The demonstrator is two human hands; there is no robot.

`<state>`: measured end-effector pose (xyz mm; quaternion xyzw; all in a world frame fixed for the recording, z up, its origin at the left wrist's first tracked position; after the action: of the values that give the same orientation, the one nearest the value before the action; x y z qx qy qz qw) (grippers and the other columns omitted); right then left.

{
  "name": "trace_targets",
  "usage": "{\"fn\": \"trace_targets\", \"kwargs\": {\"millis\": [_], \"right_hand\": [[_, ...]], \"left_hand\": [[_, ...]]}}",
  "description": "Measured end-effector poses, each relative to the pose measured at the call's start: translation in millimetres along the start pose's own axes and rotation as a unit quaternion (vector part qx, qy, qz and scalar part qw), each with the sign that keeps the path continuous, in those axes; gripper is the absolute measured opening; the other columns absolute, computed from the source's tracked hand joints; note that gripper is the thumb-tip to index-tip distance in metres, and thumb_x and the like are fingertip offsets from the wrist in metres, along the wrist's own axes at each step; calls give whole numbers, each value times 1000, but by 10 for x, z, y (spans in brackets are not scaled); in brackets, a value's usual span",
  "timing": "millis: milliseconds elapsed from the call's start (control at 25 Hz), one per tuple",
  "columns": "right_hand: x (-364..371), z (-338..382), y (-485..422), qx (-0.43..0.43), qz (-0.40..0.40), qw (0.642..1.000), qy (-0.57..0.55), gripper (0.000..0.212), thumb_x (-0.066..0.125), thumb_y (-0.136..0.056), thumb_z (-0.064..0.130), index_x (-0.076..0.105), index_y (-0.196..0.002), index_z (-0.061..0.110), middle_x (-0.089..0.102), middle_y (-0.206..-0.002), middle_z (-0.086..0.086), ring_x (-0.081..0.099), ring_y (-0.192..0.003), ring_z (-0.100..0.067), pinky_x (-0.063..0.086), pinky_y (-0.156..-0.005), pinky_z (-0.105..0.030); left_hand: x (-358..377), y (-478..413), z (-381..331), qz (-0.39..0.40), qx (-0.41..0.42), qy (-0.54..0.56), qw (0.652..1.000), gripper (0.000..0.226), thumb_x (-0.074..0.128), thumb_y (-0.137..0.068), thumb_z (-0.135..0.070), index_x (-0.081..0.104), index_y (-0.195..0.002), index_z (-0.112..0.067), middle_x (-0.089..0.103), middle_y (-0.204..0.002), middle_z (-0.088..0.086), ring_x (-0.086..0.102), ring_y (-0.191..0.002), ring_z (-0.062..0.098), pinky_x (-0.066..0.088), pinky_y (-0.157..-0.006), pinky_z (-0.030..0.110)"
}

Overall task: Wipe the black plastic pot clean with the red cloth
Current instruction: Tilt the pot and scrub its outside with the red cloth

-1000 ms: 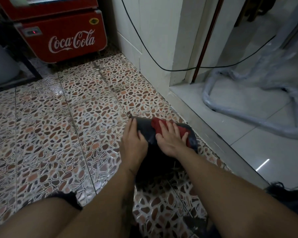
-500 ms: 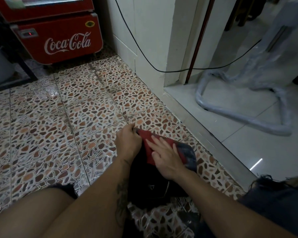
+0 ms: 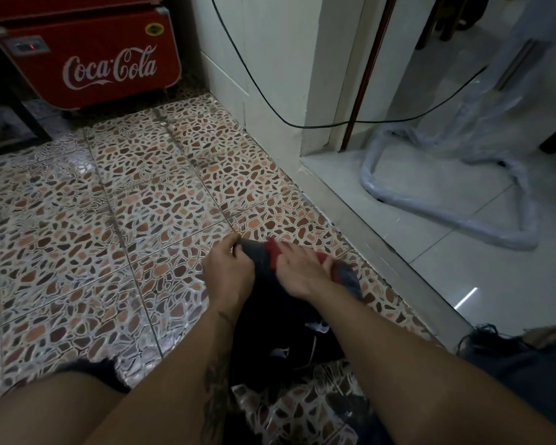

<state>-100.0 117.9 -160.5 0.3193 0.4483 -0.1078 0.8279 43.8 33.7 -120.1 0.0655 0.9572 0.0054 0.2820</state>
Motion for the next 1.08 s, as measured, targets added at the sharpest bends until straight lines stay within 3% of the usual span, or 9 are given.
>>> {"fn": "trace_targets", "kwargs": {"millis": [120, 200, 360, 440, 640, 720, 800, 960, 1080], "right_hand": [[189, 168, 342, -137, -75, 988, 3, 66, 11, -95, 48, 17, -161, 41, 14, -171, 8, 6, -157, -17, -13, -120, -62], [183, -124, 528, -167, -117, 979, 29, 63, 16, -97, 47, 16, -160, 43, 14, -171, 9, 7, -157, -15, -8, -122, -60], [-97, -892, 260, 30, -82, 996, 36, 62, 12, -100, 43, 16, -161, 38, 16, -171, 8, 8, -156, -16, -8, -119, -68], [-168, -809, 65, 79, -40, 996, 22, 62, 12, -101, 39, 19, -162, 35, 18, -171, 4, 10, -156, -21, -9, -118, -70], [87, 157, 144, -98, -64, 993, 15, 64, 16, -98, 44, 23, -161, 36, 20, -170, 6, 12, -156, -20, -10, -121, -63], [181, 175, 445, -161, -104, 981, 14, 63, 19, -98, 44, 20, -161, 40, 15, -171, 7, 6, -157, -18, -10, -122, -59], [261, -50, 653, -195, -117, 973, 45, 62, 20, -99, 45, 9, -160, 45, 5, -173, 6, -4, -157, -17, -12, -123, -54], [153, -547, 461, -71, -105, 992, 10, 65, 13, -96, 51, 2, -160, 46, -1, -173, 5, -10, -156, -14, -15, -122, -53], [-31, -703, 102, 33, -61, 997, -22, 63, 11, -99, 48, 5, -161, 41, 0, -173, 3, -7, -157, -19, -15, -121, -60]], "left_hand": [[-18, -1, 14, -19, -15, 5, 1000, 33, 53, -91, -16, 72, -118, -21, 73, -113, -3, 63, -94, 11, 47, -89, 23], [-6, -44, 27, -7, -45, 23, 999, 33, 54, -92, -19, 71, -119, -22, 72, -117, -4, 64, -101, 14, 49, -95, 28], [30, -84, 18, 17, -91, 66, 994, 33, 56, -92, -19, 70, -122, -21, 69, -123, -3, 60, -115, 18, 41, -100, 26], [32, -43, 14, 15, -89, 68, 994, 33, 55, -92, -19, 71, -121, -21, 69, -124, -4, 59, -116, 16, 38, -96, 23], [-5, -64, 81, -3, -84, 43, 996, 36, 54, -88, -18, 73, -118, -24, 71, -118, -5, 63, -108, 17, 47, -101, 33], [12, -116, 75, -9, -80, 36, 996, 36, 54, -88, -18, 73, -117, -24, 73, -116, -3, 64, -106, 19, 49, -100, 37], [62, -198, 52, -9, -82, 25, 996, 36, 53, -87, -18, 73, -117, -23, 72, -117, -1, 64, -107, 20, 45, -100, 28], [142, -272, -70, 32, -74, -4, 997, 42, 51, -89, -17, 66, -128, -19, 65, -131, 3, 56, -122, 24, 35, -99, 24], [197, -20, -254, 92, 68, -81, 990, 51, 47, -94, -16, 46, -145, -17, 46, -151, 4, 45, -134, 25, 35, -113, 40]]}}
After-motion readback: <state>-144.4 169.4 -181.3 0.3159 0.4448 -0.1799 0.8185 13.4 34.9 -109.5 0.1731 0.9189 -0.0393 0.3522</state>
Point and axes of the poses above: each hand's wrist, its own y-axis away from the middle knuckle, its own x-axis out of the palm, z = x × y, the point moved 7 cm from there along -y, towards the middle knuckle
